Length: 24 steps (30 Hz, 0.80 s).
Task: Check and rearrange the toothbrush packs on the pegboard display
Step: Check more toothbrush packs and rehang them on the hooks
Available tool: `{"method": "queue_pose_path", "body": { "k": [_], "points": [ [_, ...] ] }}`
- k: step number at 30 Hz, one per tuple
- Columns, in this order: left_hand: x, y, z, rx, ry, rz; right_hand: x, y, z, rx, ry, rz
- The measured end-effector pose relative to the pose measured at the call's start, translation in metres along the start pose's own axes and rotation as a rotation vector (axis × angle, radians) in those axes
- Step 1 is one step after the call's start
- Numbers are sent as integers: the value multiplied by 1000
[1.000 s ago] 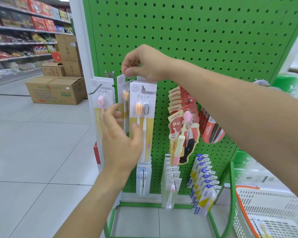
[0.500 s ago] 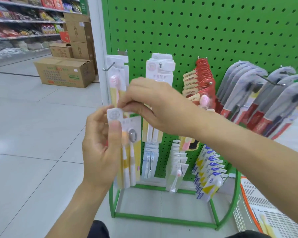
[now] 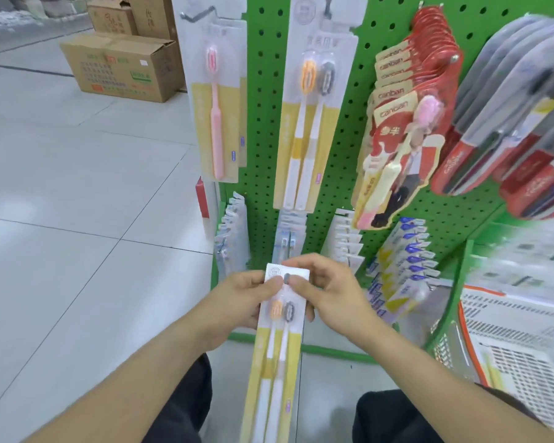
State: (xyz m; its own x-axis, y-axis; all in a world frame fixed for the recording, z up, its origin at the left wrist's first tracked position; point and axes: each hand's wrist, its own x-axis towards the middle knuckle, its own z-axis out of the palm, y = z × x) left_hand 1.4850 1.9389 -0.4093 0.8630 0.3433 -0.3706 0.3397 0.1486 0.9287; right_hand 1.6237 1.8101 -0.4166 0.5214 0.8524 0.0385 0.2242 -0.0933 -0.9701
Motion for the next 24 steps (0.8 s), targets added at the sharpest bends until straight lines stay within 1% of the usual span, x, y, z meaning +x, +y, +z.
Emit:
{"method": "queue_pose_path", "body": {
  "k": [1,2,4,6,7,8,9,10,13,15,19,24],
  "points": [
    [3,-2,-1,-35,-65,-84,1,4,-4,-19,-19,26],
    [7,-5,-3,-35,-96,-139,2,6,-8,-60,-48,49],
    [16,-8,-3,-6,-97,-206,4,12,-15,-236,-115,40],
    [26,-13,-1,-17,-47,-251,4,23,-20,-517,-109,-77],
    [31,-15,-1,-50,-10,-269,2,29,-21,-618,-78,-163],
    [36,-17,0,-98,22,-288,0,36,-21,-663,-52,-245],
    [40,-18,0,-145,43,-301,-4,42,-20,-666,-42,-304],
    [43,-17,0,-177,49,-306,-7,46,-18,-633,-64,-310],
    [46,-17,-3,-183,13,-320,-10,49,-10,-532,-239,-196],
    [45,-18,-6,-189,6,-345,-7,52,-5,-586,-279,-217],
    [48,-19,-8,-181,-21,-371,-5,55,-3,-534,-202,-260],
    [43,-18,-2,-136,-136,-385,-9,53,0,-478,-52,-255]
  ]
}}
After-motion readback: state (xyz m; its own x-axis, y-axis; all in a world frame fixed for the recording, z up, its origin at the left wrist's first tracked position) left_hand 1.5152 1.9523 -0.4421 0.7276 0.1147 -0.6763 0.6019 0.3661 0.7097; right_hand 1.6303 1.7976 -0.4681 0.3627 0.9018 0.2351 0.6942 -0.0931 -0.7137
